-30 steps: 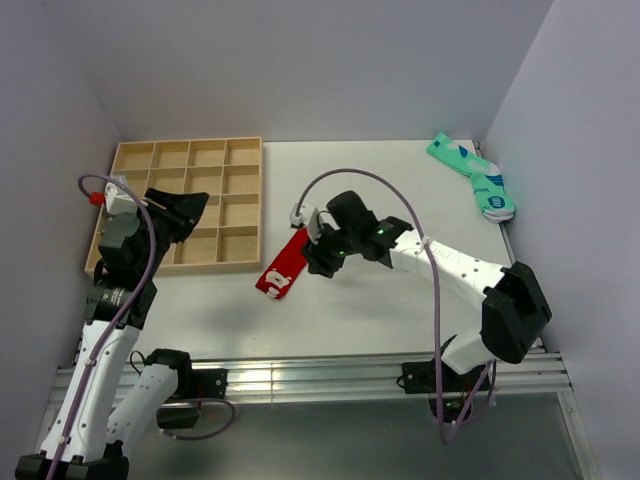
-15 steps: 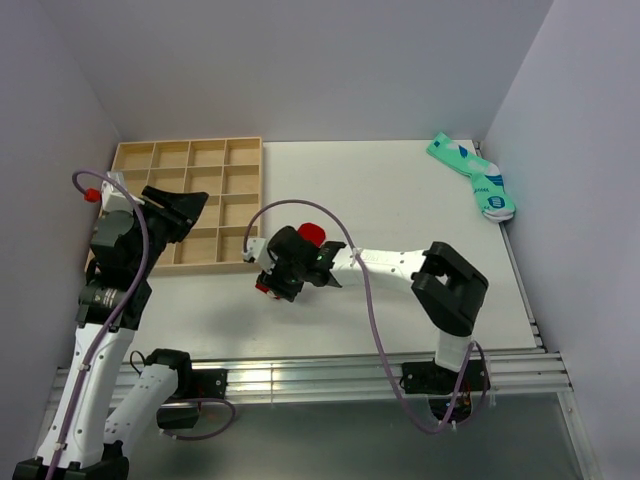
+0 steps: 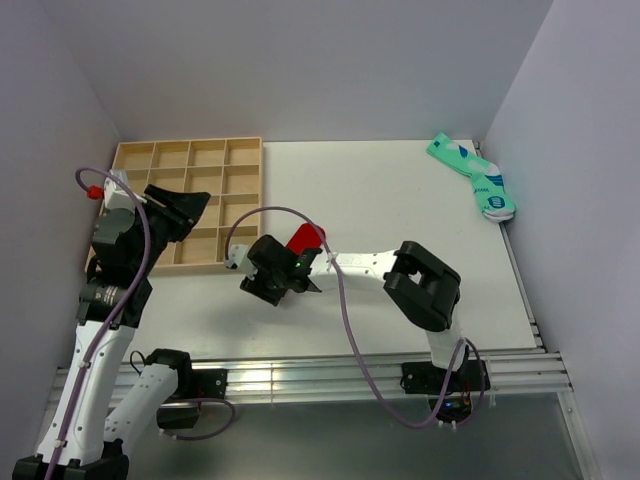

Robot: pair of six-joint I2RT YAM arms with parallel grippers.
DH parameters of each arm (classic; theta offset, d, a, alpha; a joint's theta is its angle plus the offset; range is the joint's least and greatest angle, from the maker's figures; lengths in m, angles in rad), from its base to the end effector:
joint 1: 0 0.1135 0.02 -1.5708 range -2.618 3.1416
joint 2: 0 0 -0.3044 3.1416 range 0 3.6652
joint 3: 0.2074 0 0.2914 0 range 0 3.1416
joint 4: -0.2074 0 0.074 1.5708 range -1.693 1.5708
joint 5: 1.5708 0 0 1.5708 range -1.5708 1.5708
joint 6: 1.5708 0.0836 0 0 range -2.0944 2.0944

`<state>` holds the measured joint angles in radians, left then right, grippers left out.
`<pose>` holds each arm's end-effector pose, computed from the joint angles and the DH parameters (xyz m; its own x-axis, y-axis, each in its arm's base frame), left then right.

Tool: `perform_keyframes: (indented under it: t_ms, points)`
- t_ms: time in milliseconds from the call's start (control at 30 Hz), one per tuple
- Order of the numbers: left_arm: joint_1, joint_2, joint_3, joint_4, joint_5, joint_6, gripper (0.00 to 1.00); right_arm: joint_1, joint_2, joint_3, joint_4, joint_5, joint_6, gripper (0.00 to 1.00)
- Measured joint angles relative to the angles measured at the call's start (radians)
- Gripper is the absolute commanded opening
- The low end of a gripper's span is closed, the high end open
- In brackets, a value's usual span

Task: Roll the socks
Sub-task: Roll the sock at the center of the board.

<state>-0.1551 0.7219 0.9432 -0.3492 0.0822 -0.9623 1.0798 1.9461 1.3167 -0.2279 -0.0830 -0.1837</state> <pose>0.2090 -0.0396 0.4157 -0.2644 -0.7863 -0.5584 0.0306 0.5718 -0.8198 0.2298 0.4445 0.1584 -0.1853 -0.7326 -0.6549 -0.9543 0.2931 -0.0579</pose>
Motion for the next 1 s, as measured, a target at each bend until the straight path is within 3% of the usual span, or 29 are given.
perform_keyframes:
  t_ms: [333,367,400,433,600,700,1000]
  points:
    - [0.000,0.005,-0.008,0.009,0.005,0.004,0.48,0.003,0.062,0.007,0.008,0.034,0.003,0.53]
    - [0.000,0.008,-0.012,0.012,0.008,0.004,0.48,0.003,0.062,0.006,0.010,0.035,0.002,0.50]
    - [0.000,0.010,-0.016,0.013,0.008,0.004,0.48,0.003,0.062,0.005,0.011,0.038,-0.001,0.39]
    - [0.000,0.011,-0.021,0.015,0.009,0.004,0.48,0.003,0.062,0.003,0.013,0.040,-0.008,0.34]
    - [0.000,0.023,-0.048,0.016,0.011,0.004,0.48,-0.003,0.057,-0.019,0.044,0.039,-0.029,0.24]
    - [0.000,0.024,-0.075,0.028,0.014,0.004,0.47,-0.019,0.039,-0.041,0.041,0.005,-0.055,0.24]
    - [-0.066,0.045,-0.248,0.132,0.025,-0.002,0.46,-0.238,-0.087,-0.106,-0.269,-0.259,-0.273,0.24]
